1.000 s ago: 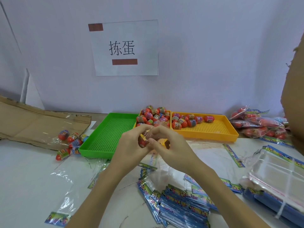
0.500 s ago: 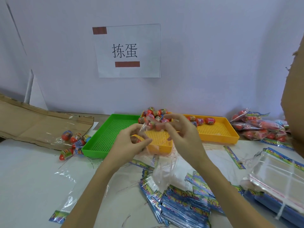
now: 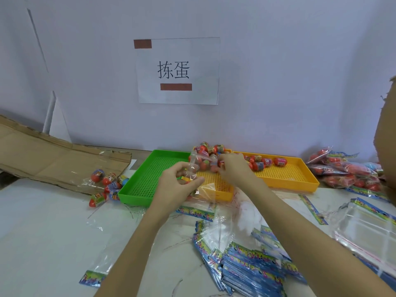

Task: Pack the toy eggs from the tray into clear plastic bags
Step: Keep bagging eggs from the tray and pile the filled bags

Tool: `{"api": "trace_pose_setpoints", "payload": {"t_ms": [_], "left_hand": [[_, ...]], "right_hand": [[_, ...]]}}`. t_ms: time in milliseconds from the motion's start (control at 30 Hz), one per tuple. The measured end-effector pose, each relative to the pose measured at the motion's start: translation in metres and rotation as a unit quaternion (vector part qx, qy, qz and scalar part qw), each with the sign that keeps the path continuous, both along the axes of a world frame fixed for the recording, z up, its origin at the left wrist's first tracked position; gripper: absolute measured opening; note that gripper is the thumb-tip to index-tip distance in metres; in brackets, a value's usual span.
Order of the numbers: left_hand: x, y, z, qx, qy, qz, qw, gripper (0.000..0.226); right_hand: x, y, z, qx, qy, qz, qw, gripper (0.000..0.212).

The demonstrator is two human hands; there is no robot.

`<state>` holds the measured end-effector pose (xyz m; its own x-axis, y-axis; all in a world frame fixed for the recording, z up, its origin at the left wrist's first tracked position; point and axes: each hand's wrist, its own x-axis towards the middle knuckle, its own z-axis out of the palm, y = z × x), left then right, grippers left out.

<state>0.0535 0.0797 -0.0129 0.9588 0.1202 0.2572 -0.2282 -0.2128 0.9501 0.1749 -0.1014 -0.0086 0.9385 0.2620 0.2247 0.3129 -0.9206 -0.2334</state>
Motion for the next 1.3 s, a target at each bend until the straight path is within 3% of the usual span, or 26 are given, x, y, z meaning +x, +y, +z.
{"api": "trace_pose_setpoints", "payload": {"t_ms": [133, 233, 367, 467, 567, 733, 933, 1300], "left_hand": [[0.002, 0.000, 0.000, -0.004, 0.004, -0.005, 1.000, 0.033], [0.002, 0.000, 0.000, -0.014, 0.010, -0.007, 1.000, 0.038], [0.002, -0.001, 0.000, 0.007, 0.008, 0.003, 1.000, 0.041], [0.001, -0.004, 0.000, 0.023, 0.006, -0.005, 1.000, 0.045], [0.000, -0.009, 0.000, 0.029, -0.001, -0.034, 0.999, 0.052], [-0.004, -0.012, 0.002, 0.052, -0.022, -0.087, 0.995, 0.049], [-0.007, -0.015, 0.004, 0.059, -0.048, -0.142, 0.987, 0.053], [-0.008, -0.016, 0.004, 0.079, -0.075, -0.125, 0.986, 0.056]], "right_hand": [[-0.002, 0.006, -0.008, -0.010, -0.033, -0.034, 0.999, 0.019], [-0.021, 0.001, -0.006, 0.156, -0.083, -0.027, 0.984, 0.029], [-0.058, -0.020, -0.003, 0.367, -0.088, -0.015, 0.926, 0.027], [-0.081, -0.035, -0.008, 0.485, -0.046, 0.000, 0.873, 0.021], [-0.099, -0.039, -0.008, 0.546, -0.065, 0.022, 0.835, 0.016], [-0.119, -0.028, 0.005, 0.581, -0.139, 0.079, 0.798, 0.017], [-0.122, -0.028, 0.003, 0.414, -0.203, 0.112, 0.880, 0.025], [-0.118, -0.034, 0.008, 0.326, -0.212, 0.161, 0.907, 0.026]]}}
